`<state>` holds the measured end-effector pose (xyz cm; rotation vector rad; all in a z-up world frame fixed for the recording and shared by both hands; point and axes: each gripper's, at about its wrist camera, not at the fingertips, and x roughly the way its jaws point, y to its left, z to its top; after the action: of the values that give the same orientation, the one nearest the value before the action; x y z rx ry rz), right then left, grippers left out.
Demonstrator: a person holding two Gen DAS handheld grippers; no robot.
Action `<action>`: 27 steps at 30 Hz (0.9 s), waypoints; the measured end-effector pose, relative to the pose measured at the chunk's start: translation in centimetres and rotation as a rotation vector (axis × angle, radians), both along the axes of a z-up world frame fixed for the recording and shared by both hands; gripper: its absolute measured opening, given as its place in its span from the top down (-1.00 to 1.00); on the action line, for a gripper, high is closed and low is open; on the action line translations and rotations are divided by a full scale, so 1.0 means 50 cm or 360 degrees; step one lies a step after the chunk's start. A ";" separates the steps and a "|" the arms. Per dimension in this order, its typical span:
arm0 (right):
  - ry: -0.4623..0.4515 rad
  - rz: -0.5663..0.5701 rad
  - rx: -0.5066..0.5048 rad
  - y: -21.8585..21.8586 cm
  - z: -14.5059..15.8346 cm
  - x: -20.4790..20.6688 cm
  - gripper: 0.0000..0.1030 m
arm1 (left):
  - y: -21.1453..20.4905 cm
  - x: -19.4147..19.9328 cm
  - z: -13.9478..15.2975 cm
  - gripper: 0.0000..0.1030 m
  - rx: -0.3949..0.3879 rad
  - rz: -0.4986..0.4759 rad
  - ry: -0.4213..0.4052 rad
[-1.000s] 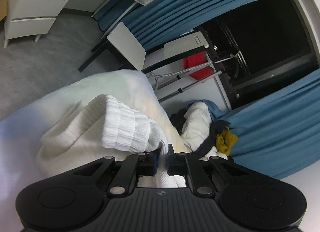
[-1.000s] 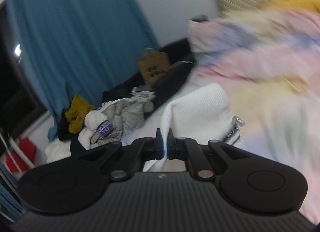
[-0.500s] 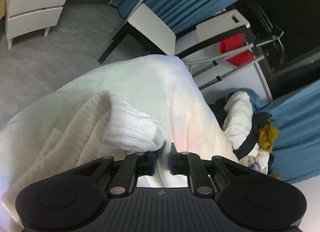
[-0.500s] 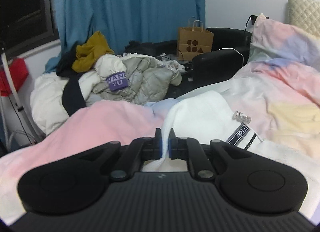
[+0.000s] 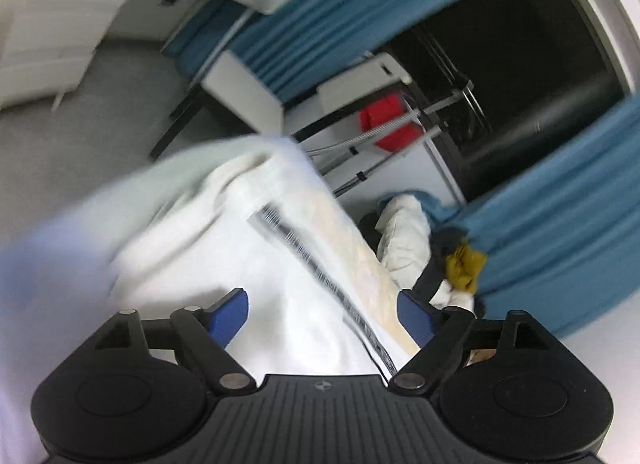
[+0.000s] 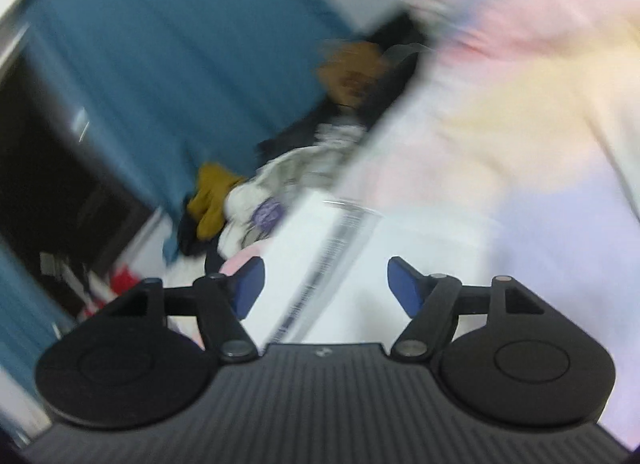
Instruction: Fold clothes
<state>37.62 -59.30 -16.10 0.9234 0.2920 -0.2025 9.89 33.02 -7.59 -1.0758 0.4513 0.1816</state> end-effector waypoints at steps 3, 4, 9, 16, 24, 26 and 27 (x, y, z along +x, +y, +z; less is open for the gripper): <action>0.0083 0.0007 0.0261 -0.046 -0.072 -0.034 -0.37 | -0.002 -0.054 -0.072 -0.69 -0.0280 0.0072 0.0062; 0.0117 0.0028 0.0328 -0.058 -0.094 -0.040 -0.38 | 0.003 -0.061 -0.092 -0.69 -0.0380 0.0082 0.0088; 0.0141 0.0275 0.0401 -0.065 -0.151 -0.005 -0.37 | 0.017 -0.025 -0.156 -0.70 -0.0569 0.0125 0.0015; -0.0001 0.0290 0.0252 -0.004 -0.157 0.079 0.00 | 0.005 0.099 -0.195 -0.44 -0.0361 0.0121 0.0014; 0.0031 0.0114 0.0020 0.048 -0.128 0.081 0.71 | 0.008 0.121 -0.195 0.76 -0.0264 0.0161 -0.0096; -0.0009 0.0087 0.0000 0.050 -0.098 0.055 0.73 | 0.006 0.108 -0.176 0.79 -0.0227 0.0162 -0.0151; -0.0030 0.0080 0.0004 0.042 -0.084 0.031 0.74 | 0.005 0.098 -0.166 0.80 -0.0224 0.0164 -0.0182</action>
<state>39.17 -57.21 -20.31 0.9190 0.2975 -0.1471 14.82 33.27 -15.88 -1.2417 0.3093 0.1801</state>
